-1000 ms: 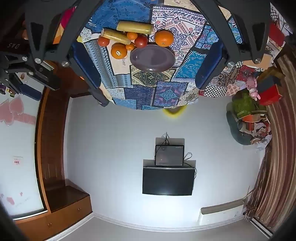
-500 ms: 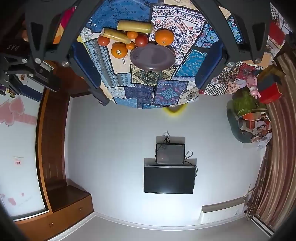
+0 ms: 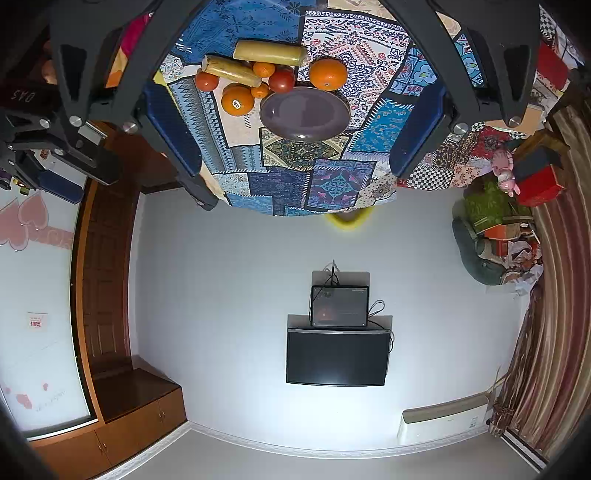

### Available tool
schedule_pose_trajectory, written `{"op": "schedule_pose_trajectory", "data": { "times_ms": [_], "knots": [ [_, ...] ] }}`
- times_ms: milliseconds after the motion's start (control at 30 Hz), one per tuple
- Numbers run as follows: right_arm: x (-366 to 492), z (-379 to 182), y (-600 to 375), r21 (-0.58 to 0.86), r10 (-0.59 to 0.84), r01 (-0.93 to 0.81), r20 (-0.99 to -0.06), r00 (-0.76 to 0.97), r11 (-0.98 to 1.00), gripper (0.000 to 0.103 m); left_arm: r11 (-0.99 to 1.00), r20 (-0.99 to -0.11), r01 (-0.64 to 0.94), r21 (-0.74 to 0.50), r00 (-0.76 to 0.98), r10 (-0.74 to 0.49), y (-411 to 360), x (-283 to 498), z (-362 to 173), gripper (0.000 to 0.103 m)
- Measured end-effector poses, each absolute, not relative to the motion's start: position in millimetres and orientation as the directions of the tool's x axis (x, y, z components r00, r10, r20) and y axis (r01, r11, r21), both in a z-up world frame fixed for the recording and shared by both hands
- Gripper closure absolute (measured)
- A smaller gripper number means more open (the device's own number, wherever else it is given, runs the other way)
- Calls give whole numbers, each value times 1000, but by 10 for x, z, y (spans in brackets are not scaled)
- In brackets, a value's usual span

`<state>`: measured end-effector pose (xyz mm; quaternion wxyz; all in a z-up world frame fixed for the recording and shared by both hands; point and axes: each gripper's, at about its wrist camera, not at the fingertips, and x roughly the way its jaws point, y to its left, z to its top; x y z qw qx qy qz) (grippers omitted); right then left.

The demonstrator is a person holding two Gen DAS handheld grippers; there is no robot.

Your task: Organize fruits

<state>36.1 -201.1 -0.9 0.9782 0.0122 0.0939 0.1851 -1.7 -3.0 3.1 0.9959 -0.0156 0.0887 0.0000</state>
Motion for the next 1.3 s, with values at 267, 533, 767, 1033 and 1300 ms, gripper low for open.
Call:
{"op": "schedule_pose_trajectory", "data": {
  "times_ms": [267, 533, 767, 1033, 1300],
  "knots": [
    [358, -18, -2008, 59, 364, -360, -178, 914, 931, 0, 1000, -178, -3, -31, 984, -3, -32, -15, 20, 0],
    [367, 0, -2012, 66, 362, -356, -184, 914, 932, 0, 999, -182, -8, -32, 983, 2, -14, 7, -2, 0],
    [377, -25, -2012, 67, 362, -356, -186, 914, 932, 0, 999, -187, -9, -37, 982, 1, -3, 36, -33, 0],
    [381, -30, -2009, 65, 364, -358, -187, 913, 932, 0, 999, -184, -8, -36, 983, 1, -11, 37, -34, 0],
    [377, -37, -2010, 72, 363, -355, -181, 914, 932, 0, 999, -182, -5, -35, 983, -1, -36, 30, -39, 0]
  ]
}}
